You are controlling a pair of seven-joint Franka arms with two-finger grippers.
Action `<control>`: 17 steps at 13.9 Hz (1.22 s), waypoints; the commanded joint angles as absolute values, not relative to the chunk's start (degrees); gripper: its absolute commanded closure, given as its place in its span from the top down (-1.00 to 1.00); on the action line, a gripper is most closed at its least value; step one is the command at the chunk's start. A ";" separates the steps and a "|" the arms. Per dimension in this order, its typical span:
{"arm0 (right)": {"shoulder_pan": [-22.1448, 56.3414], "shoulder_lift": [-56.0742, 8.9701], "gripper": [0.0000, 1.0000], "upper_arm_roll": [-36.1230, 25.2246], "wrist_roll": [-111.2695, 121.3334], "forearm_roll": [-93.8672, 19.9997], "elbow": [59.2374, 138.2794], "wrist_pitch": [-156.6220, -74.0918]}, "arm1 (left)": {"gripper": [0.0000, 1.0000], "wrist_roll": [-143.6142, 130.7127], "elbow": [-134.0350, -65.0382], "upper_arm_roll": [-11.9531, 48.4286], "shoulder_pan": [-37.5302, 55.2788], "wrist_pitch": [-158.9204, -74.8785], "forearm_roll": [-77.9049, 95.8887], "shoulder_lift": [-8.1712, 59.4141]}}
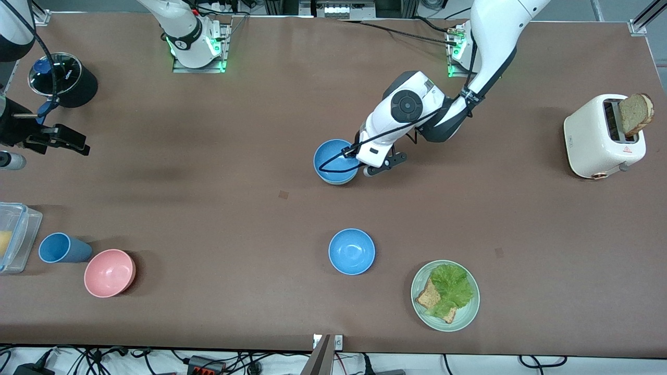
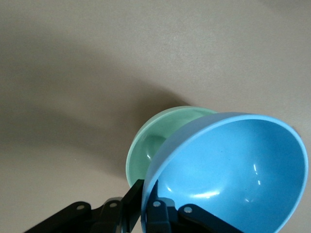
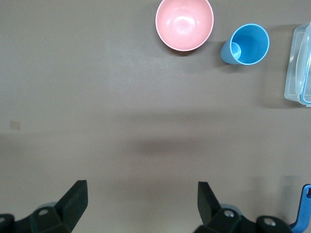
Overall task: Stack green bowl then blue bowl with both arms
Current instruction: 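Open the left gripper to release the blue bowl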
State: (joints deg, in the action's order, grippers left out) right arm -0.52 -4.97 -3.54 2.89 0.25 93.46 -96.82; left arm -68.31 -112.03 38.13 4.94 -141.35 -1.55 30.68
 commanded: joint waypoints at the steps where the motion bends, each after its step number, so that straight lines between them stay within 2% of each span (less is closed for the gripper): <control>1: -1.23 -3.60 1.00 -3.16 4.13 0.88 95.01 -97.12 | -0.96 -69.61 -112.41 37.27 5.71 -141.68 -5.08 30.85; 4: -1.23 -3.69 1.00 -3.16 4.13 0.88 95.01 -97.29 | -0.96 -69.61 -112.33 37.27 5.80 -141.59 -5.27 31.29; 5: -1.23 -3.78 1.00 -3.16 4.13 0.88 95.01 -97.38 | -0.80 -69.78 -112.24 37.27 5.80 -141.33 -5.27 31.29; 6: -1.23 -3.78 1.00 -3.16 4.13 0.88 94.92 -97.38 | -0.53 -71.18 -111.89 37.00 5.45 -140.55 -5.27 31.38; 7: -1.23 -3.78 1.00 -3.16 4.22 0.88 94.92 -97.38 | -0.41 -72.06 -111.36 36.91 5.10 -139.14 -5.27 31.29; 15: -1.23 -3.78 1.00 -3.08 4.13 0.88 95.01 -97.38 | -0.34 -69.89 -98.81 37.35 -0.25 -120.87 -5.27 30.76; 17: -1.23 -3.87 1.00 -3.08 4.22 0.88 95.01 -97.38 | -0.26 -64.01 -93.37 37.44 -2.89 -113.77 -5.19 30.76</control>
State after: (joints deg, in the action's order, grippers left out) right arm -0.68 -4.97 -3.54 3.16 0.25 93.70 -96.82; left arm -68.09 -98.11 36.86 -0.65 -120.19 -3.96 31.08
